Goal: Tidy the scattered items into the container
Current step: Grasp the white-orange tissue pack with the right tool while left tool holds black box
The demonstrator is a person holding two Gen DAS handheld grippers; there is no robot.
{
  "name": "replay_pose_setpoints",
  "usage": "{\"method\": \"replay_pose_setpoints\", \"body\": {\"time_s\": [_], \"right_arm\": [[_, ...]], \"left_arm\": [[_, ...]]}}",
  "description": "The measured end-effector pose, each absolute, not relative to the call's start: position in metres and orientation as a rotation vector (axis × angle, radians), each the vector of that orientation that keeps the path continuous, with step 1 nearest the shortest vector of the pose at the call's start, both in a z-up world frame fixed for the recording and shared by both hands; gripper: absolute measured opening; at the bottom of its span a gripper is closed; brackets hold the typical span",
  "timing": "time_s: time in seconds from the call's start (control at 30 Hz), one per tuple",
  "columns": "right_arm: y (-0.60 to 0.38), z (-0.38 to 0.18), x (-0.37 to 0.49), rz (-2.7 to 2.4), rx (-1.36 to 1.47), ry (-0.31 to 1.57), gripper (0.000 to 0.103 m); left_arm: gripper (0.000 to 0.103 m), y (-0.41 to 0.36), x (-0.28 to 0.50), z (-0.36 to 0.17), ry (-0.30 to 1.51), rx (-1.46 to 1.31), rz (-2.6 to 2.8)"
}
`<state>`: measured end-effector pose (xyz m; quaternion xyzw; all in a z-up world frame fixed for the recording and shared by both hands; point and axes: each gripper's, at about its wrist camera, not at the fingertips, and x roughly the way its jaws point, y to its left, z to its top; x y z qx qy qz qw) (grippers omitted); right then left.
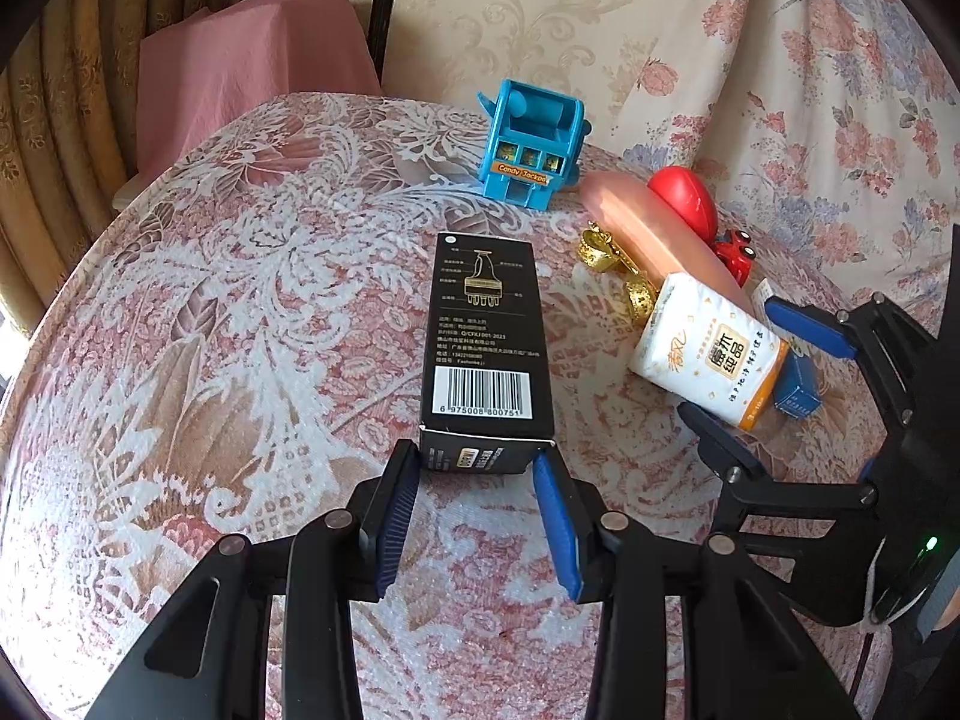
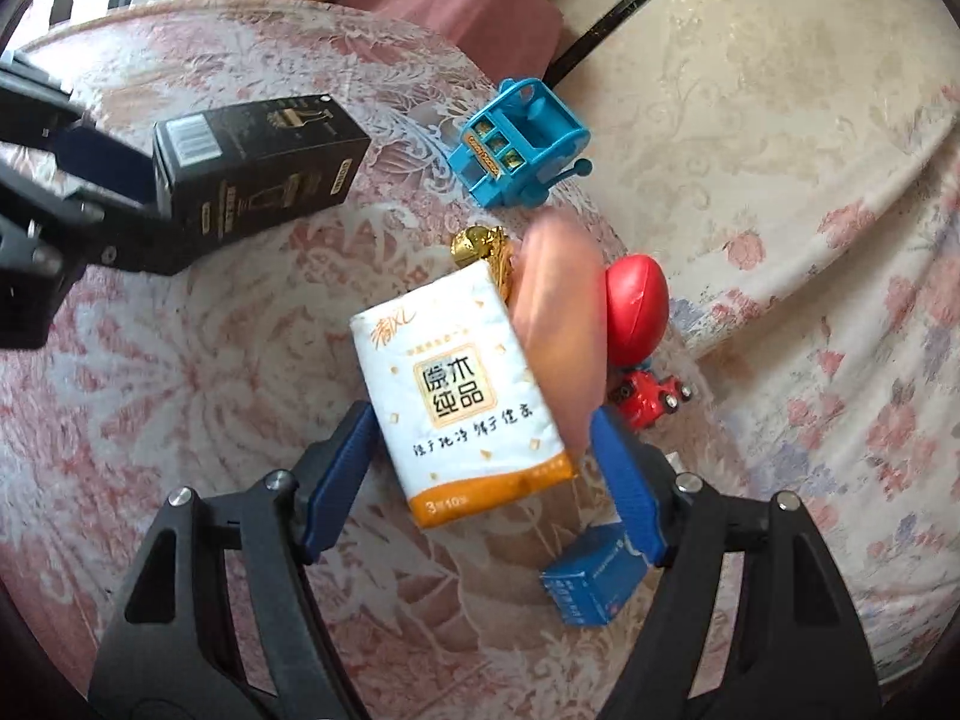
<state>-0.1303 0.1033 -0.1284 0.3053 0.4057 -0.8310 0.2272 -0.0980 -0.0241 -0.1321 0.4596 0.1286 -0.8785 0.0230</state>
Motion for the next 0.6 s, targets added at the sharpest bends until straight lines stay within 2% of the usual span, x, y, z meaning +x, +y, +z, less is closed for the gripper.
{"method": "replay_pose_setpoints", "body": {"time_s": [0.17,0.37,0.43,0.53,0.6], "right_arm": [[0.127,-0.12,-0.14,-2.347,1.046,0.716,0.063],[0.182,-0.123,-0.135,-2.432,1.395,0.062,0.062],[0.192,-0.122,-0.125,-2.466,1.447,-0.071,0.062],[0.192,-0.122,-0.114,-2.485,1.46,-0.166,0.064],[0.185,-0.122,-0.109,-2.51,1.441,-0.143,0.064]], "left_arm": [[0.04,-0.023,-0.096,-0.13,0.384,1.414,-2.724],[0.04,-0.006,-0.087,-0.122,0.332,1.406,-2.804],[0.04,0.0,-0.085,-0.124,0.32,1.423,-2.811],[0.042,0.004,-0.084,-0.129,0.315,1.438,-2.802],[0.043,0.003,-0.084,-0.13,0.331,1.439,-2.79]]}}
